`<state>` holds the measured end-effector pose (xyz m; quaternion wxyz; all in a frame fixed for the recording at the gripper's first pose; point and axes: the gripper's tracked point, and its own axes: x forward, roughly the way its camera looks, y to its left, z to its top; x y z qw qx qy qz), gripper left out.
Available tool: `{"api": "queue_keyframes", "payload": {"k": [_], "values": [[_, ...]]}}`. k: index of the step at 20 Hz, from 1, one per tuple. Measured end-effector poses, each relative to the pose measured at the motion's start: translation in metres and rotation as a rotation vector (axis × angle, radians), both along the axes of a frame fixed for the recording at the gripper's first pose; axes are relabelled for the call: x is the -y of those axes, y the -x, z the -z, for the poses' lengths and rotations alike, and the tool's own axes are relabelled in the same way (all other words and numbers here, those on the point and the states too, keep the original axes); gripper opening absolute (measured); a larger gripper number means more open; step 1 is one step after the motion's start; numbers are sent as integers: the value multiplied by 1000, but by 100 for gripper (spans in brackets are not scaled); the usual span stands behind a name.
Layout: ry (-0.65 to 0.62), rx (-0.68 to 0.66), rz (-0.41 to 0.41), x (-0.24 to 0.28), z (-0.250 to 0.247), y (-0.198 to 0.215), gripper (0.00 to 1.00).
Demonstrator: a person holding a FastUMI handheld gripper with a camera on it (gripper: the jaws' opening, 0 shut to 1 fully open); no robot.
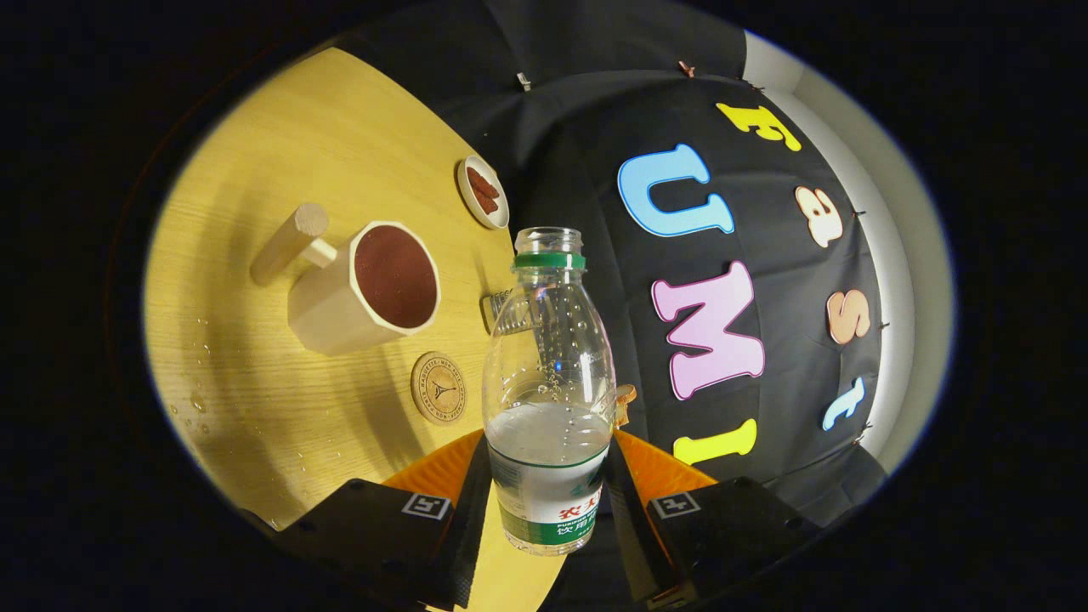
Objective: Take the bottle from table, then pour the juice into the cup, finally place the bottle on the coaster
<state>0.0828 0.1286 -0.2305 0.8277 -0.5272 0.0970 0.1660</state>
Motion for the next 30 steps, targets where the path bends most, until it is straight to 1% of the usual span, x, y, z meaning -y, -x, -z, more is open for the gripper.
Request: {"api": "queue_keyframes", "payload": {"k": [4, 11, 23, 30], "values": [[84, -9, -20, 3, 6, -2, 70], [170, -9, -48, 2, 10, 1, 70], [301, 8, -114, 2, 11, -1, 70], [349, 9, -132, 0, 11, -3, 70]]}}
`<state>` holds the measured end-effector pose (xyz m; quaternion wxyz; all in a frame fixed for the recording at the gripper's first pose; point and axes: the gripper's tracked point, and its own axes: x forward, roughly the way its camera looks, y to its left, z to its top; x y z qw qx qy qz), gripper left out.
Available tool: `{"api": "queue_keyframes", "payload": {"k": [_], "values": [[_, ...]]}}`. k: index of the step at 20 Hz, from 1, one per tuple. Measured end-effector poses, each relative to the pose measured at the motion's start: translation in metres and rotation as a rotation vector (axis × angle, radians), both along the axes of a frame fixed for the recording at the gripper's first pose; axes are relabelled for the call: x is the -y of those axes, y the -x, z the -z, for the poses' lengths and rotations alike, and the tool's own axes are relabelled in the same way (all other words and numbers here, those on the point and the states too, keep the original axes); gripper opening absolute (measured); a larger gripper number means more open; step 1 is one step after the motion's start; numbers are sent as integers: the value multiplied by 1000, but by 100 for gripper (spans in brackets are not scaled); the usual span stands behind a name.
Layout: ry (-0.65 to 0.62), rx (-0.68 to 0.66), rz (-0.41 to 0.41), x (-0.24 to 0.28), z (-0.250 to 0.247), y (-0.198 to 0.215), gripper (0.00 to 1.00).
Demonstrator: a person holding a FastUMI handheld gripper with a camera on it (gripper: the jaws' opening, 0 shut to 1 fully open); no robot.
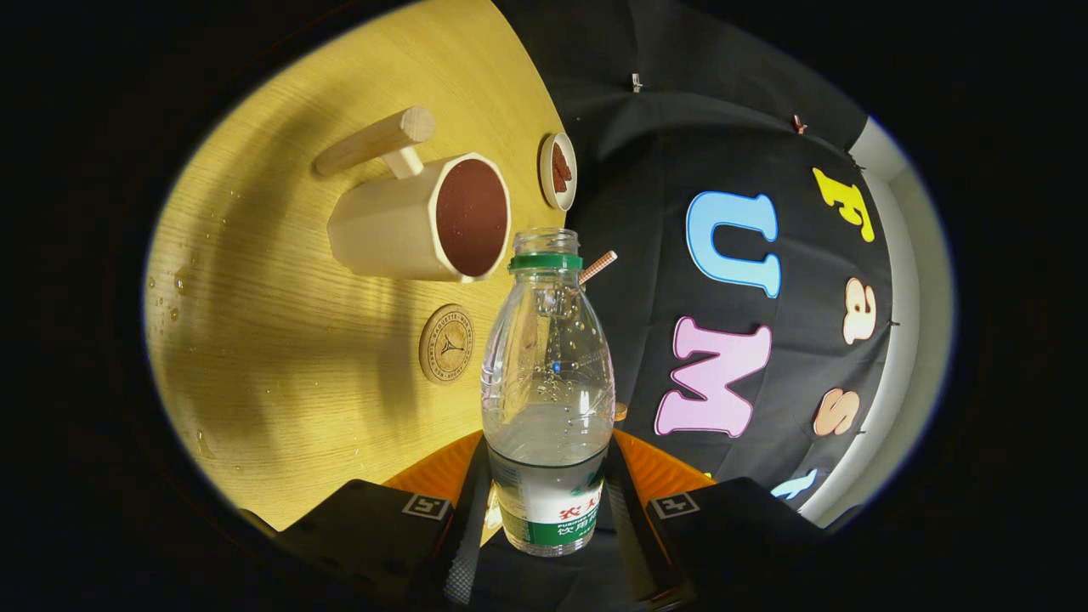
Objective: Take the bottle from table, then pour the juice into the cup, finally place the bottle on the coaster
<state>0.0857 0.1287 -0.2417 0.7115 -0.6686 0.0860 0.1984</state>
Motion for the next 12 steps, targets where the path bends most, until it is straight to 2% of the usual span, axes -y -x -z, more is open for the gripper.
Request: {"api": "queue_keyframes", "payload": {"k": [12], "values": [[56, 9, -28, 1, -1, -7, 70]]}}
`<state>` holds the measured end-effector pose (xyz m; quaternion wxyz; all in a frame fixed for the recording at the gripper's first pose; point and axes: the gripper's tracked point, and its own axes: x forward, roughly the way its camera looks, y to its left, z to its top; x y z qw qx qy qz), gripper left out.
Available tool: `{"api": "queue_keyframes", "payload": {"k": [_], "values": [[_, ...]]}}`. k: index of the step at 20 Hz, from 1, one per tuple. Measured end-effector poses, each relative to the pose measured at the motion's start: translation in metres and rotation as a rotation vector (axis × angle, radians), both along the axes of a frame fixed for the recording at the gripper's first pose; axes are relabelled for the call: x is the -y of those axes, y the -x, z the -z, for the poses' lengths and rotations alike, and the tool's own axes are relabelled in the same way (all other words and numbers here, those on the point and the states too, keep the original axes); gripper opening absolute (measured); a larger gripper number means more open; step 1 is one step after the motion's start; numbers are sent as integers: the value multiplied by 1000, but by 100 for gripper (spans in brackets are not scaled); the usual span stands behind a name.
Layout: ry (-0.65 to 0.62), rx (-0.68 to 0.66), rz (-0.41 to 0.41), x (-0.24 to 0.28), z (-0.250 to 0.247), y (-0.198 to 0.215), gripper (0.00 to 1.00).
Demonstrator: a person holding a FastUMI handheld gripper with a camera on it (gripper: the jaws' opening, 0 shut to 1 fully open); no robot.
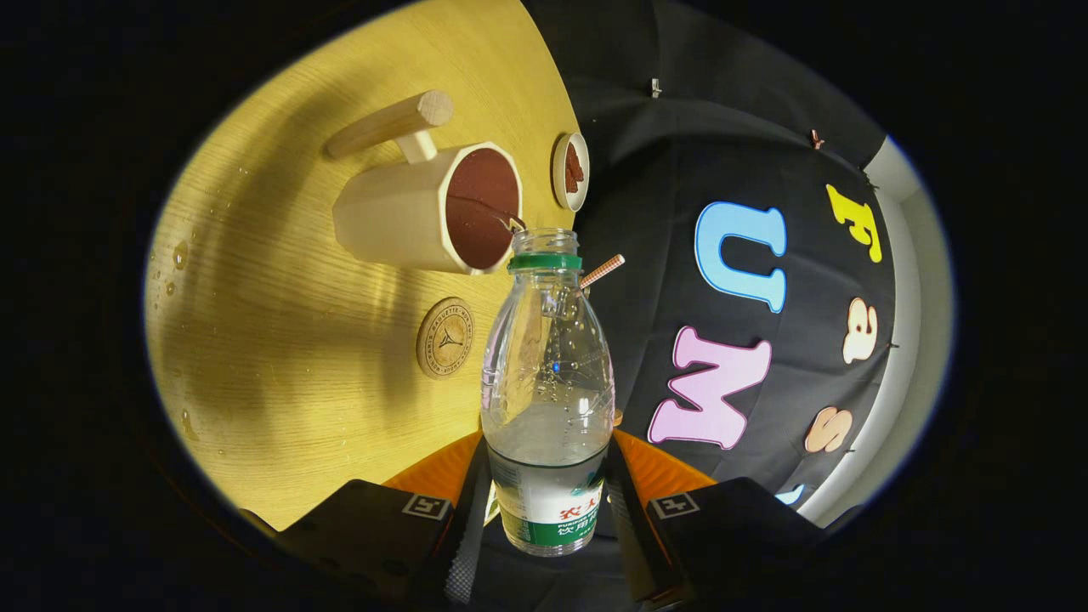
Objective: Take the bottle from table, then pour the juice into the cup, finally place the bottle on the coaster
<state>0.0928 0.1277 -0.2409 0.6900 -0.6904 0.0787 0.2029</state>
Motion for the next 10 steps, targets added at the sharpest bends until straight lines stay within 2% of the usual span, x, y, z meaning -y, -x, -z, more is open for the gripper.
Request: {"api": "queue_keyframes", "payload": {"k": [10], "values": [[47, 31, -17, 1, -6, -7, 70]]}}
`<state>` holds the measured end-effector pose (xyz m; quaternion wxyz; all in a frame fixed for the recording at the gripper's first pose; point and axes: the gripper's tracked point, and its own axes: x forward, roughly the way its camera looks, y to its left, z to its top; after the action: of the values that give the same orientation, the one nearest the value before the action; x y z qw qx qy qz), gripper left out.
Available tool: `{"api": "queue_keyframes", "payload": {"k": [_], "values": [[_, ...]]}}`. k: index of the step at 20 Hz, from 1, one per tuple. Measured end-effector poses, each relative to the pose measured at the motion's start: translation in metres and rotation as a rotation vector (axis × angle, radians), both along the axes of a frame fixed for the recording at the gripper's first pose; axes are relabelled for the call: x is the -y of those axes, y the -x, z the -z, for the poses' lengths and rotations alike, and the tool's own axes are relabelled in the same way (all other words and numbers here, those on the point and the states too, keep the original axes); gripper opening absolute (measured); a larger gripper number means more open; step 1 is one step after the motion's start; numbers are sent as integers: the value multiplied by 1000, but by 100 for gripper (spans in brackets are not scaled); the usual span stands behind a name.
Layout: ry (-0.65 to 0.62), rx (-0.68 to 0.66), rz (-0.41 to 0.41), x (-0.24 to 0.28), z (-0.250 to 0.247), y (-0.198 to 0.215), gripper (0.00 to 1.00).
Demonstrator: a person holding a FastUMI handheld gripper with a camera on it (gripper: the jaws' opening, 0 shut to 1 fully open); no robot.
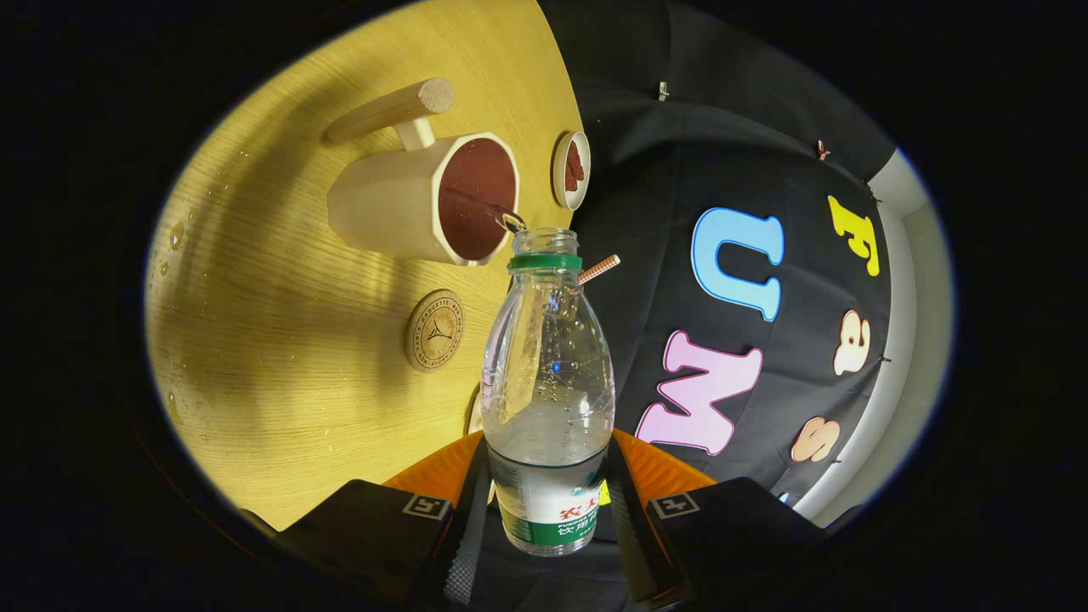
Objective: Take the bottle from table, then pour the juice into the cup, finally place the bottle on the coaster
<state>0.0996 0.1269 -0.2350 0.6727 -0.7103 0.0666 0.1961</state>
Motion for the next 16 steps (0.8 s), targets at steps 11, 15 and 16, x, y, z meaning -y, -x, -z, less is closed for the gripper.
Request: {"api": "queue_keyframes", "payload": {"k": [11, 15, 16], "values": [[41, 40, -17, 0, -12, -7, 70], [67, 57, -31, -1, -15, -11, 70], [76, 66, -37, -1, -19, -12, 70]]}}
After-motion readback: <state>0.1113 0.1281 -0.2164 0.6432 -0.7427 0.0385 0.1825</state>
